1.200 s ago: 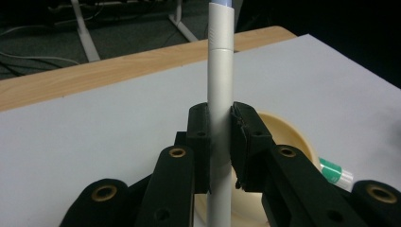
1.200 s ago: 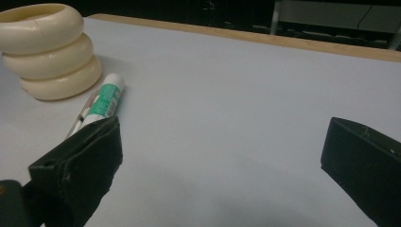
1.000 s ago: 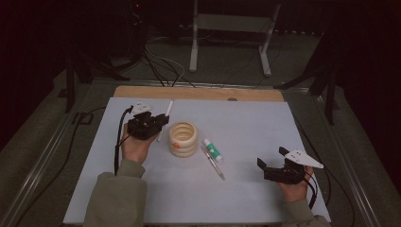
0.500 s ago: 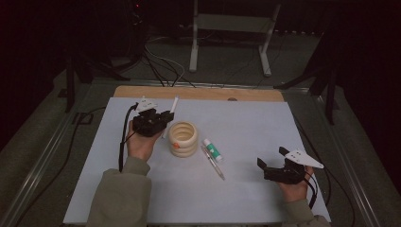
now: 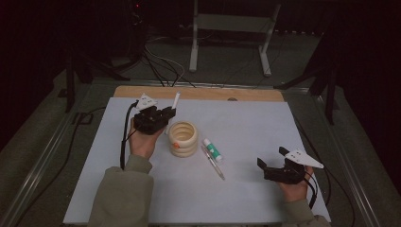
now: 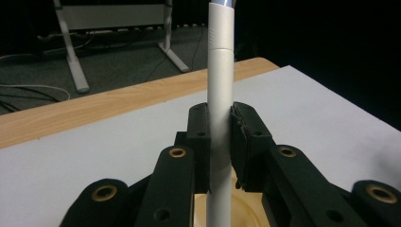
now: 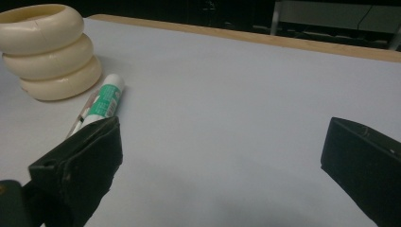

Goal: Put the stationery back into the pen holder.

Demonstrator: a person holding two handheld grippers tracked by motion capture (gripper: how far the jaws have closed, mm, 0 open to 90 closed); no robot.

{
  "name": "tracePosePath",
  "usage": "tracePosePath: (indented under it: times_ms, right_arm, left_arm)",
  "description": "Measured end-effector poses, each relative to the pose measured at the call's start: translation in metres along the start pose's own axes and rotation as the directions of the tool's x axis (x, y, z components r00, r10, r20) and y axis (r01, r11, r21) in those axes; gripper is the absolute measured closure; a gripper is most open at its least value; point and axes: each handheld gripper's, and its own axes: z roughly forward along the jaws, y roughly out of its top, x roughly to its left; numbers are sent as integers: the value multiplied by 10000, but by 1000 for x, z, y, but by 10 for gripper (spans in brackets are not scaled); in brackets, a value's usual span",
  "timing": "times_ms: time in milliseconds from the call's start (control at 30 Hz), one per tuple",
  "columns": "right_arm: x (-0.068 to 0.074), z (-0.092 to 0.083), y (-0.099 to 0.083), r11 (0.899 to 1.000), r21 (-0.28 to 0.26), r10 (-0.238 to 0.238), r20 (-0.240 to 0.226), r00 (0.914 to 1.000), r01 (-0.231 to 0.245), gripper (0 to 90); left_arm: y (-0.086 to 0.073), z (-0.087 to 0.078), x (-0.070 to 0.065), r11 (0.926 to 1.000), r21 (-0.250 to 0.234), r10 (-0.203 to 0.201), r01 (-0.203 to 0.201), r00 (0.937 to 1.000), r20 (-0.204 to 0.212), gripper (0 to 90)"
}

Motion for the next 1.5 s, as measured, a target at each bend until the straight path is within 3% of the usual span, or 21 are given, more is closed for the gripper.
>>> tracePosePath:
  times_ms: [800,1500]
  right_arm:
    - [0,0,0,10000,-15,-4,7,10000,4,2]
    - [0,-1,0,10000,-41,-13,-21,10000,13,2]
  left_arm:
    - [1,15,-9,9984,-542,182,-170,9996,218,794]
    - [-7,30,-21,9973,-696,266,-242,9991,337,793]
